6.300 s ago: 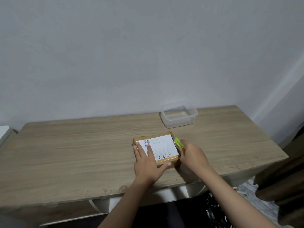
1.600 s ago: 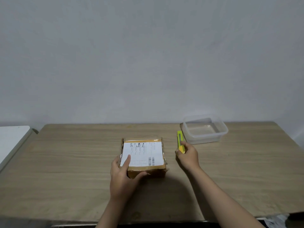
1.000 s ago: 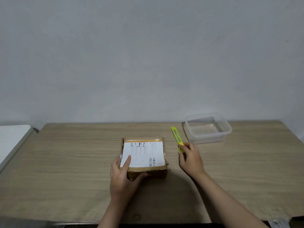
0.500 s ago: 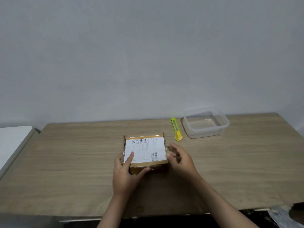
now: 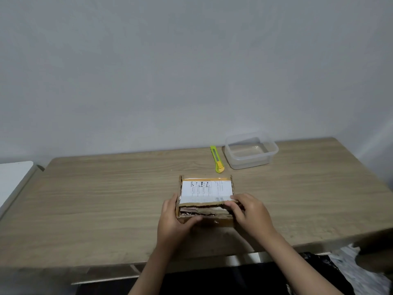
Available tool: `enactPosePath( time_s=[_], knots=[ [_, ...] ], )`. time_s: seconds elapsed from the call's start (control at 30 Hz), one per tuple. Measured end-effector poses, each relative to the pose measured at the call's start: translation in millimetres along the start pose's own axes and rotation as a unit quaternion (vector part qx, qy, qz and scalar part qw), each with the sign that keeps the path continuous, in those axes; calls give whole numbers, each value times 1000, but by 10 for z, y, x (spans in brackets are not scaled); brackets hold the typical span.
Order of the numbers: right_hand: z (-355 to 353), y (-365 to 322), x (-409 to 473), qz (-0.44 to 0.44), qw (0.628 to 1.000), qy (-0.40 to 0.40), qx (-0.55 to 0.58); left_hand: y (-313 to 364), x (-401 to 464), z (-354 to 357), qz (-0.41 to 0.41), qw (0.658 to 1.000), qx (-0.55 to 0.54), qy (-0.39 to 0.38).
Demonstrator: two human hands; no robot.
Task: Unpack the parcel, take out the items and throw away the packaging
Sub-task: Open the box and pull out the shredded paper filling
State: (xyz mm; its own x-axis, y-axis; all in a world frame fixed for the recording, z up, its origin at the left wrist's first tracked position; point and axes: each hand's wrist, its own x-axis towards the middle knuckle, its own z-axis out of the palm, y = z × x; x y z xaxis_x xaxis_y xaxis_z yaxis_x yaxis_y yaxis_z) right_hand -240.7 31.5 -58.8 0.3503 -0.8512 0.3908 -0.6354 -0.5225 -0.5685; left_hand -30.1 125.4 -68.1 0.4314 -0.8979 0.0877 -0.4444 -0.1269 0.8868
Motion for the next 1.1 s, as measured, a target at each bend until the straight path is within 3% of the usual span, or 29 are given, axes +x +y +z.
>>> enactPosePath(
  time_s=[0.13,0.27,0.47,0.67,0.87,1.0,1.1],
  knots=[
    [-58,-53,37,-34,997,50,-42,-6,-39,-9,-4,1000,-23,-1],
    [-89,-80,38,-53,996,77,8,-50,-68,20,-17,1000,-23,-3],
    [-149,-49,-78,68,983,35,170,-63,-2,16,-48,998,-39,-14],
    [-108,-6,-151,103,975,-10,195,-58,94,23,-64,996,-44,32],
    [-54,-96,-130,139,960,31,241,51,191,10,-35,998,-15,59],
    [22,-106,-71,239,921,60,301,135,191,28,-40,995,-19,84],
    [83,-58,-58,245,933,69,254,103,153,65,-63,993,-32,92]
  ],
)
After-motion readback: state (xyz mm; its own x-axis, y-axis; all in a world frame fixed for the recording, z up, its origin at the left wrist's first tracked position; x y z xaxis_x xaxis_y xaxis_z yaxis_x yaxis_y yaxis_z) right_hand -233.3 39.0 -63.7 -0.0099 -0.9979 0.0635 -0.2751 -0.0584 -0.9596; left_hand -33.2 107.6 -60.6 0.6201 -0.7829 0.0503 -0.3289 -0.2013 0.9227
